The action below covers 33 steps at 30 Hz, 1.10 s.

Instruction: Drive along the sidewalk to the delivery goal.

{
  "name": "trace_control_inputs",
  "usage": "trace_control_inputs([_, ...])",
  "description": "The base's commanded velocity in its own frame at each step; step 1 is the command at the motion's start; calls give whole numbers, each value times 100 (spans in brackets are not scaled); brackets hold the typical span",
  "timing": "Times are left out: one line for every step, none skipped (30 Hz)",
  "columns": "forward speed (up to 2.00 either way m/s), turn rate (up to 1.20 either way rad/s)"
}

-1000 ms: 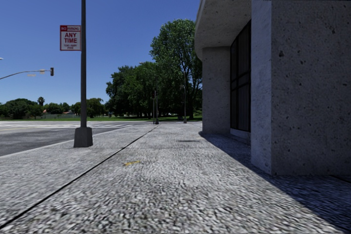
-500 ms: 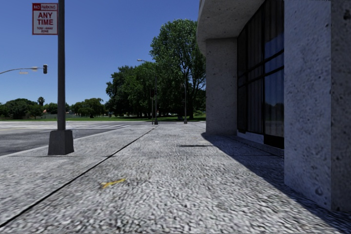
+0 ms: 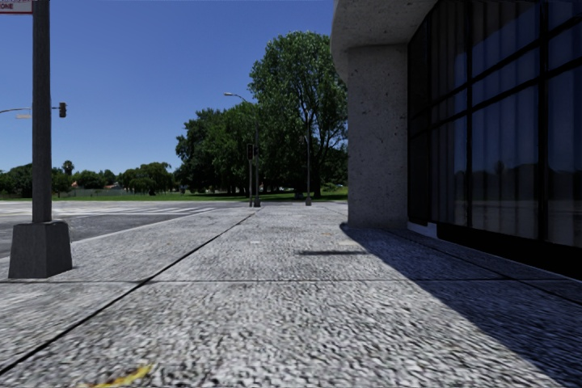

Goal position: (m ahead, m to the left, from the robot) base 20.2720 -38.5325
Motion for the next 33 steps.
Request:
trace_control_inputs([194, 0])
trace_control_inputs([194, 0])
trace_control_inputs([194, 0])
trace_control_inputs([194, 0])
trace_control_inputs([194, 0])
trace_control_inputs([194, 0])
trace_control_inputs([194, 0])
trace_control_inputs([194, 0])
trace_control_inputs([194, 0])
trace_control_inputs([194, 0])
trace_control_inputs([194, 0])
trace_control_inputs([194, 0])
trace_control_inputs([194, 0])
trace_control_inputs([194, 0])
trace_control_inputs([194, 0])
trace_control_inputs([194, 0])
trace_control_inputs([194, 0])
trace_control_inputs([194, 0])
trace_control_inputs([194, 0])
trace_control_inputs([194, 0])
trace_control_inputs([194, 0])
trace_control_inputs([194, 0])
trace_control_inputs([194, 0])
trace_control_inputs([194, 0])
trace_control_inputs([194, 0])
trace_control_inputs([194, 0])
trace_control_inputs([194, 0])
trace_control_inputs([194, 0])
trace_control_inputs([194, 0])
trace_control_inputs([194, 0])
trace_control_inputs([194, 0])
trace_control_inputs([194, 0])
trace_control_inputs([194, 0])
